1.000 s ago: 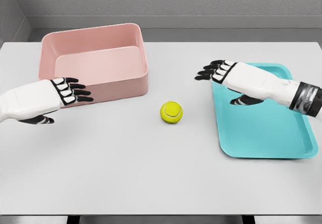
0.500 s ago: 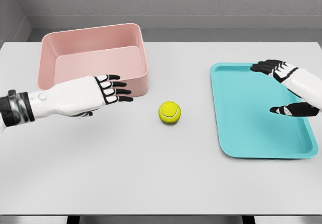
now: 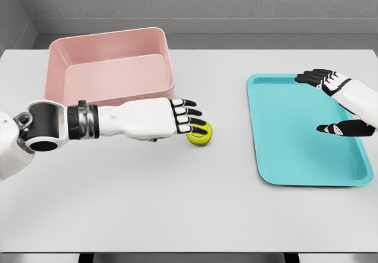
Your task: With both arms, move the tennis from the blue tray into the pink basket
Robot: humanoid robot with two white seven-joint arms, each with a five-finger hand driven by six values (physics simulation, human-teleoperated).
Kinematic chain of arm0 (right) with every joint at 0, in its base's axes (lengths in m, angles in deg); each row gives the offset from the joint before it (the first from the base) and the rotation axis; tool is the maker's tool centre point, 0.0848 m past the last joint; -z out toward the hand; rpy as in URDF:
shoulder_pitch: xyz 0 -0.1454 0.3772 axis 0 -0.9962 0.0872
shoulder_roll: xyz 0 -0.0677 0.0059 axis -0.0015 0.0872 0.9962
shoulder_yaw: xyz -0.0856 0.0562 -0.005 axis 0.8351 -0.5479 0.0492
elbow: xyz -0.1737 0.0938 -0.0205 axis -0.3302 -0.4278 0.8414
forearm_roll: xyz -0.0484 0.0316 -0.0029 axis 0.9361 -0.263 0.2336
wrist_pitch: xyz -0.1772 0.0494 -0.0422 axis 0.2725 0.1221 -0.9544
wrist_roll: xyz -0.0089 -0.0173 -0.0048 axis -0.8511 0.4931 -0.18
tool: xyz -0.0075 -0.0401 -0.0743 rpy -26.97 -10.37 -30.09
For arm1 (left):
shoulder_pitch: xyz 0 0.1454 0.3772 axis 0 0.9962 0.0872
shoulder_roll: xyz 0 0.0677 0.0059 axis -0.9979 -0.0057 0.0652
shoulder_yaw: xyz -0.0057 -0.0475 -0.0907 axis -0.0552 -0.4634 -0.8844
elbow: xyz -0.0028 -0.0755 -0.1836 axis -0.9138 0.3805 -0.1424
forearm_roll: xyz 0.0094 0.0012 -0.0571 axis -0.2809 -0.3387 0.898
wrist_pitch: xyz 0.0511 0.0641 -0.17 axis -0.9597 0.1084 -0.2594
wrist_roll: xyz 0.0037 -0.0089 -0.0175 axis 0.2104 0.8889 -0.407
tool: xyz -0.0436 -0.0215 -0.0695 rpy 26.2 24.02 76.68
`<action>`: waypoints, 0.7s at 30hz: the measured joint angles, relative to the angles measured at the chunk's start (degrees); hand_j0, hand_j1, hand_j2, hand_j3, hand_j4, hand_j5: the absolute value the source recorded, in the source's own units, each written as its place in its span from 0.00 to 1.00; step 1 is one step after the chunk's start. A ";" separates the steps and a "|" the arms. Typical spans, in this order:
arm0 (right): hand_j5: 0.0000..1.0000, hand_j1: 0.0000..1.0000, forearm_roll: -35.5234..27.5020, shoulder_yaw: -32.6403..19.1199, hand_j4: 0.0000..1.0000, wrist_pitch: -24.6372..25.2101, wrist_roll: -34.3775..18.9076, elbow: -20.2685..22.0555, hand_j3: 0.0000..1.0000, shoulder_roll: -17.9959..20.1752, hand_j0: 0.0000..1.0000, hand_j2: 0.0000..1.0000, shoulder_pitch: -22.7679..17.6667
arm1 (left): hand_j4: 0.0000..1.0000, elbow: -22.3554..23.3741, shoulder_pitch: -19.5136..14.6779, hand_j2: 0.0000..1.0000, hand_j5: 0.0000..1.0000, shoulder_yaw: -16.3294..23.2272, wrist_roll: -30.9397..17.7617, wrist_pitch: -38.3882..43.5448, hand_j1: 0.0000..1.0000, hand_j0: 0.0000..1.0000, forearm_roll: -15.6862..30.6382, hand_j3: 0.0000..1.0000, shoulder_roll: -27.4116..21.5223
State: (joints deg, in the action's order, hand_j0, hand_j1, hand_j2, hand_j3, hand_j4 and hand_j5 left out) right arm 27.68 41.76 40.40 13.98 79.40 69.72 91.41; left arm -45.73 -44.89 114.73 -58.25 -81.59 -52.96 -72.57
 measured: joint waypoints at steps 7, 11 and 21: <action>1.00 1.00 -0.01 0.00 1.00 0.00 0.00 0.02 1.00 0.00 1.00 1.00 0.00 | 1.00 4.66 -4.66 1.00 1.00 3.60 0.05 0.01 1.00 1.00 1.20 1.00 2.97; 1.00 1.00 0.00 0.00 1.00 0.00 0.00 -0.01 1.00 0.00 1.00 1.00 0.00 | 1.00 7.27 -6.33 1.00 1.00 5.96 0.02 0.00 1.00 1.00 2.17 1.00 5.02; 1.00 1.00 0.07 -0.08 1.00 0.00 0.00 -0.14 1.00 0.00 1.00 1.00 0.00 | 1.00 14.35 -10.81 1.00 1.00 10.89 -0.02 0.00 1.00 1.00 4.80 1.00 8.60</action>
State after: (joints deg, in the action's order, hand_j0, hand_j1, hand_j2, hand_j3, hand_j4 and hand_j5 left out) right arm 27.75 41.67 40.40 13.98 79.25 69.72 91.41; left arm -31.38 -55.70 125.62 -58.27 -81.59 -48.16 -63.98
